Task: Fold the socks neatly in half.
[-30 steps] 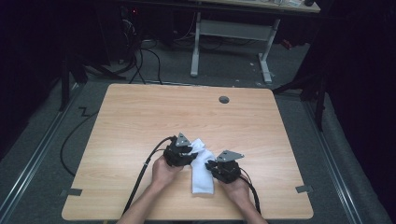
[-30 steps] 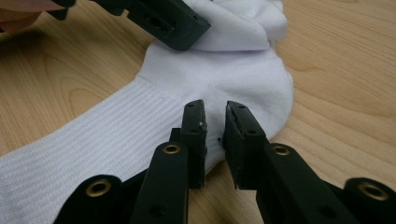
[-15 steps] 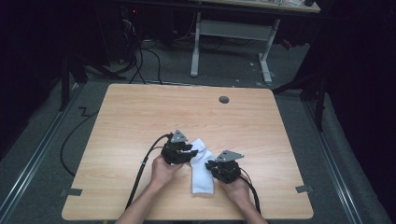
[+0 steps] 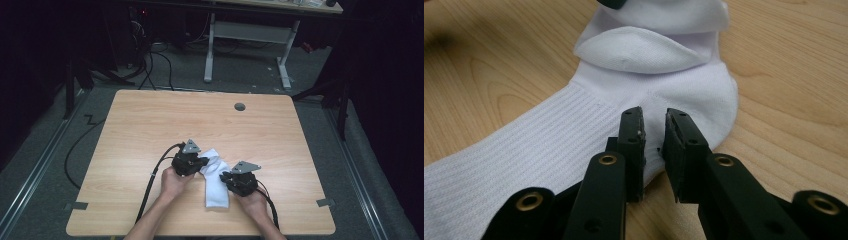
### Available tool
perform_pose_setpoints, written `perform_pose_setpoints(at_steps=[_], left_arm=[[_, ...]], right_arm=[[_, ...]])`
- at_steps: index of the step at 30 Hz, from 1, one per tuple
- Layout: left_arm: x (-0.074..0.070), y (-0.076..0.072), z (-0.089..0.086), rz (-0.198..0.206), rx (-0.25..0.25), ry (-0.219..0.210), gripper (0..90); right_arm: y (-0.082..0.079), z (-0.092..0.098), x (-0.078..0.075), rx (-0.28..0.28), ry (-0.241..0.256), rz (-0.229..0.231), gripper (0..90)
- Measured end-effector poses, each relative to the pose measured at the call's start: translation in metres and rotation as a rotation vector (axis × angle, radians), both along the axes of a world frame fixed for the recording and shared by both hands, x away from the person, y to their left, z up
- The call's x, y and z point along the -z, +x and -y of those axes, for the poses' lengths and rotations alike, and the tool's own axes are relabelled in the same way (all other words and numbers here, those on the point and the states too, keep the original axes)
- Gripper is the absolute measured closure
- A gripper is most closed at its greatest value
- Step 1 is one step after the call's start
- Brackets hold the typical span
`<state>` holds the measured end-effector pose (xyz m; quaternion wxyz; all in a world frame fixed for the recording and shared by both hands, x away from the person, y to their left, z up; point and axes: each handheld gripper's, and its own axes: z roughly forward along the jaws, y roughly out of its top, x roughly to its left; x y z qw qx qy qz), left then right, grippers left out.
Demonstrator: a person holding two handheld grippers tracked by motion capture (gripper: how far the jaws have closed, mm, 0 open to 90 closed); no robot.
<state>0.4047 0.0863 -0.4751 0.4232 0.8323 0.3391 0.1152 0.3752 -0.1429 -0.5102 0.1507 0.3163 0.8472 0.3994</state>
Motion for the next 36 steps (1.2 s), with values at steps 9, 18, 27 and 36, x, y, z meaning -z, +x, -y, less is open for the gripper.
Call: perform_pose_setpoints(at_steps=[9,18,27,36], left_arm=[[0.014,-0.005,-0.001,-0.050,0.031,-0.004,76.3],[-0.005,-0.001,-0.006,0.009,-0.020,-0.074,71.3],[0.006,0.008,0.004,-0.047,-0.052,-0.008,72.9],[0.015,0.003,0.010,-0.061,-0.048,0.038,58.3]], right_arm=[[0.000,0.000,0.000,0.001,-0.001,0.002,77.8],[0.000,0.000,0.000,0.001,-0.002,0.003,77.9],[0.000,-0.001,0.000,0.004,-0.001,0.001,77.8],[0.001,-0.001,0.000,0.006,0.001,-0.003,77.8]])
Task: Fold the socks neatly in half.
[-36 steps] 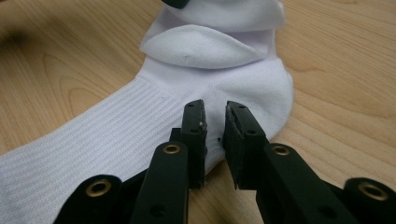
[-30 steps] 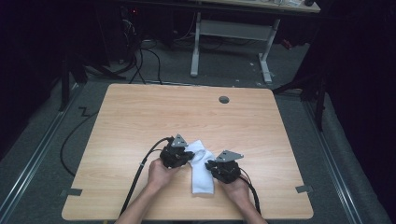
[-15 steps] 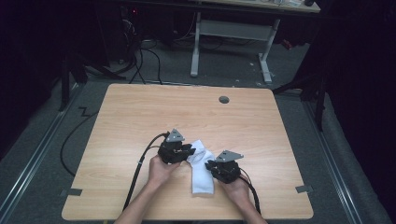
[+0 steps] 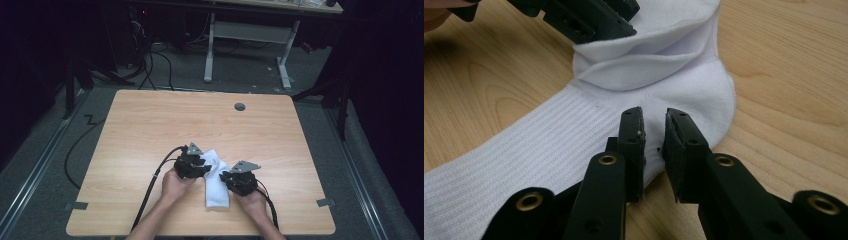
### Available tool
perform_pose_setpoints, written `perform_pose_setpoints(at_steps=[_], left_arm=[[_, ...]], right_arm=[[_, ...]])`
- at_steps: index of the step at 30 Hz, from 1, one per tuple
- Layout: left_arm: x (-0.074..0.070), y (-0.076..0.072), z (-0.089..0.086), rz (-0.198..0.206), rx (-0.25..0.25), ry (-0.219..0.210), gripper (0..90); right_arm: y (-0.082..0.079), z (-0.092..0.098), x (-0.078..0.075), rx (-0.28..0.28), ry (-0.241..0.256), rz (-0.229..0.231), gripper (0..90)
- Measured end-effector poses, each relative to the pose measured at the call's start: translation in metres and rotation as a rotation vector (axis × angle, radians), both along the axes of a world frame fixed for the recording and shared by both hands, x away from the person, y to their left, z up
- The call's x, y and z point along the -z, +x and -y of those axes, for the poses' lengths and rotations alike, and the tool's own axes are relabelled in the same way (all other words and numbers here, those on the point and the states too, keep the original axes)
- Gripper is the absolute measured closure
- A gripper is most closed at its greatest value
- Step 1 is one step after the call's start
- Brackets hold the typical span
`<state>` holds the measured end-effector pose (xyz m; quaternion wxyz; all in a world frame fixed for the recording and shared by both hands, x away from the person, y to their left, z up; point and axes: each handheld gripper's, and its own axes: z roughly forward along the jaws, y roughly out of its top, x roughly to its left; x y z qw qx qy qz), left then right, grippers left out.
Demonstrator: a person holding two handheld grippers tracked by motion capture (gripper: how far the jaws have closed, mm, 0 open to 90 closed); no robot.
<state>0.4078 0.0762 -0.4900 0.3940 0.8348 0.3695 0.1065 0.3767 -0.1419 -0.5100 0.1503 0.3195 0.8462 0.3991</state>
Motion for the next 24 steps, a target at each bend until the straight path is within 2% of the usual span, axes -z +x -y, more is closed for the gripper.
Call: perform_pose_setpoints(at_steps=[4,8,13,17,21,24], left_arm=[[0.004,0.002,0.003,0.007,-0.014,0.019,52.5],[0.005,0.003,0.006,0.021,-0.031,0.033,51.8],[0.004,-0.002,0.013,0.055,-0.021,0.100,49.0],[0.002,0.002,0.008,0.026,-0.041,0.060,46.3],[-0.004,0.002,0.003,0.053,-0.060,0.048,45.2],[-0.009,0.005,-0.003,0.058,-0.096,0.028,44.7]], right_arm=[[0.000,0.000,0.000,-0.003,-0.001,-0.001,77.8],[0.000,0.000,0.000,0.000,0.001,0.001,77.7],[0.000,0.000,0.000,0.002,-0.002,0.005,77.6],[0.000,0.000,0.000,0.004,-0.002,0.005,77.5],[0.000,-0.001,0.000,0.004,-0.006,0.004,77.3],[0.001,0.000,0.000,0.004,0.002,-0.005,77.2]])
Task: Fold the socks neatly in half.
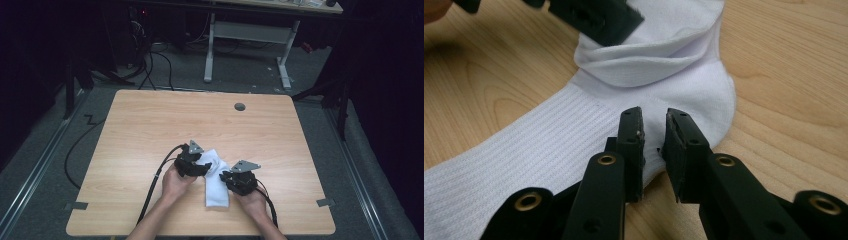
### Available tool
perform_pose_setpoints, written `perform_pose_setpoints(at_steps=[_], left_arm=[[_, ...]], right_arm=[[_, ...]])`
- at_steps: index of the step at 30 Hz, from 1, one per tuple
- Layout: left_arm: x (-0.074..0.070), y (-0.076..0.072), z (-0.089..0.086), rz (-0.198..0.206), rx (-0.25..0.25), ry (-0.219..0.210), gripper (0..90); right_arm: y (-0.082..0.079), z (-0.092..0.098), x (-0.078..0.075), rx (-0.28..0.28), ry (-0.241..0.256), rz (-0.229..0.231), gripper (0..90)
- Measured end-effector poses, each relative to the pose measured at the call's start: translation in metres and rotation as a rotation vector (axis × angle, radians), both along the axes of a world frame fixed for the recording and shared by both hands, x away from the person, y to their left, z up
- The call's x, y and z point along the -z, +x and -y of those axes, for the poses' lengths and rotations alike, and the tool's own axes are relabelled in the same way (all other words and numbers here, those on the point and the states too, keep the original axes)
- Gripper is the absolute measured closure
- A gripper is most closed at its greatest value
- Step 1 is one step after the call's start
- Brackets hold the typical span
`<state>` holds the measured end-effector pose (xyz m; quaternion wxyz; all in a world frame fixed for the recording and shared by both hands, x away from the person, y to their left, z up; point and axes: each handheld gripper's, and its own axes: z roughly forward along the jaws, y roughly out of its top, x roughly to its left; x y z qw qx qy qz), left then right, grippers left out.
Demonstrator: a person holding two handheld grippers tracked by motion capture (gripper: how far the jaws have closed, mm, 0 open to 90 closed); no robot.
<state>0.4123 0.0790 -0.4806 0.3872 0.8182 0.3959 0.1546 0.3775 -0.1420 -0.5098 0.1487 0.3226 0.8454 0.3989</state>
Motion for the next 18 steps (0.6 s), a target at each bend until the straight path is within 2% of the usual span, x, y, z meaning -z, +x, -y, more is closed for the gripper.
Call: perform_pose_setpoints(at_steps=[1,6,9,16,18], left_arm=[[-0.001,0.002,-0.003,-0.001,-0.020,-0.008,44.7],[0.001,0.010,-0.015,-0.011,-0.088,0.006,44.0],[0.004,0.016,-0.022,-0.023,-0.121,-0.008,44.1],[0.010,0.027,-0.021,-0.076,-0.121,-0.007,43.5],[0.012,0.026,-0.019,-0.071,-0.117,0.008,44.1]], right_arm=[[0.000,0.000,0.000,0.001,-0.001,0.000,77.3],[0.000,0.000,0.000,-0.002,-0.004,0.002,77.3],[0.000,0.000,0.000,-0.003,-0.006,0.003,77.3],[0.000,-0.001,0.000,-0.003,-0.008,0.008,77.3],[0.000,-0.001,0.000,-0.004,-0.009,0.008,77.3]])
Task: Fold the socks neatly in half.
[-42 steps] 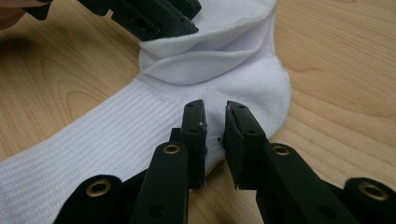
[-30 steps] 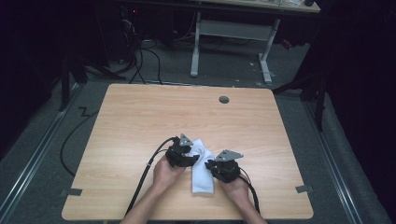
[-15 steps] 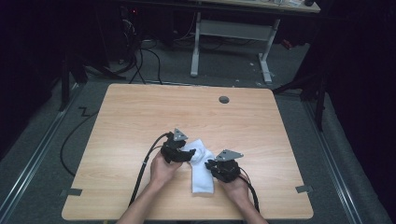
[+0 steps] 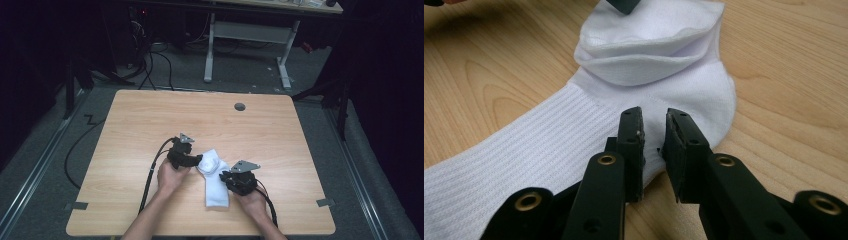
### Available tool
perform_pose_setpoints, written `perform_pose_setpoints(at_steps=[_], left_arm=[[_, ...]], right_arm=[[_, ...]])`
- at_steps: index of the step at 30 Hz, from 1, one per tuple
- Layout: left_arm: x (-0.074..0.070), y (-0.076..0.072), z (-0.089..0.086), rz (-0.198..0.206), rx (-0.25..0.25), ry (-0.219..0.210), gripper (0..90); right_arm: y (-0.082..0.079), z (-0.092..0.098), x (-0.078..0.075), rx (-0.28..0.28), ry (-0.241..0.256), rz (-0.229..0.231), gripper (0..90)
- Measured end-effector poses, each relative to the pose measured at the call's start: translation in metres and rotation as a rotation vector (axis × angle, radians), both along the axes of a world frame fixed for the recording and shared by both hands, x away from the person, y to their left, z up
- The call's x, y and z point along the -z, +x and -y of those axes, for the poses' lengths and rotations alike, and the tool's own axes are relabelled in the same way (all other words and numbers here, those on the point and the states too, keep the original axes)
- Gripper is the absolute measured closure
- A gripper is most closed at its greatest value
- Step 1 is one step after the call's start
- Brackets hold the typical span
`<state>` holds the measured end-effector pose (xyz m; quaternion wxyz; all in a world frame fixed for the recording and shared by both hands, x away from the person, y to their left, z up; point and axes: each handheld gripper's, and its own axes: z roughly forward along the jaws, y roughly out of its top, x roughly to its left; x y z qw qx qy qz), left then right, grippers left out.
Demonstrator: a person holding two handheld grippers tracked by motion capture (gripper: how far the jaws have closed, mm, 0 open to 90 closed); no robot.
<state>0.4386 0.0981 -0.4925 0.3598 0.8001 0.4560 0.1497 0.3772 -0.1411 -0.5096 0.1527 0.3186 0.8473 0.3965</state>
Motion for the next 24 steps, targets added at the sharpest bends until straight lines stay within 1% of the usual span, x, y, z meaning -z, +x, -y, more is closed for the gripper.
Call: perform_pose_setpoints(at_steps=[1,6,8,12,13,14,16,19,21,24], left_arm=[[0.001,0.000,0.001,0.000,0.000,0.008,44.9],[0.002,0.001,0.001,-0.021,0.006,-0.008,47.5],[0.002,0.001,0.000,-0.027,0.013,-0.006,48.3],[0.003,-0.001,0.000,-0.018,0.018,0.002,48.3],[0.003,-0.001,0.000,-0.015,0.017,0.001,48.3],[0.003,-0.001,0.000,-0.012,0.019,0.003,48.3],[0.003,-0.001,0.000,-0.009,0.021,0.004,48.5],[0.004,-0.001,0.000,-0.006,0.028,0.005,48.4],[0.004,-0.002,-0.001,-0.009,0.030,0.001,48.4],[0.004,-0.002,-0.001,-0.006,0.035,0.004,48.2]], right_arm=[[0.000,0.000,0.000,-0.001,0.000,0.000,77.3],[0.000,0.000,0.000,0.000,0.001,-0.002,77.3],[0.000,0.000,0.000,0.002,0.006,-0.006,77.1],[0.001,0.002,-0.003,0.018,0.027,-0.041,75.3],[0.002,0.002,-0.006,0.016,0.022,-0.053,75.6],[0.002,0.002,-0.010,0.014,0.021,-0.049,76.1],[0.001,0.000,-0.020,0.012,0.034,-0.024,77.2],[0.005,-0.007,-0.034,0.006,0.039,0.003,77.7],[0.008,-0.013,-0.040,0.004,0.032,0.014,77.8],[0.012,-0.025,-0.043,0.001,0.023,0.013,77.6]])
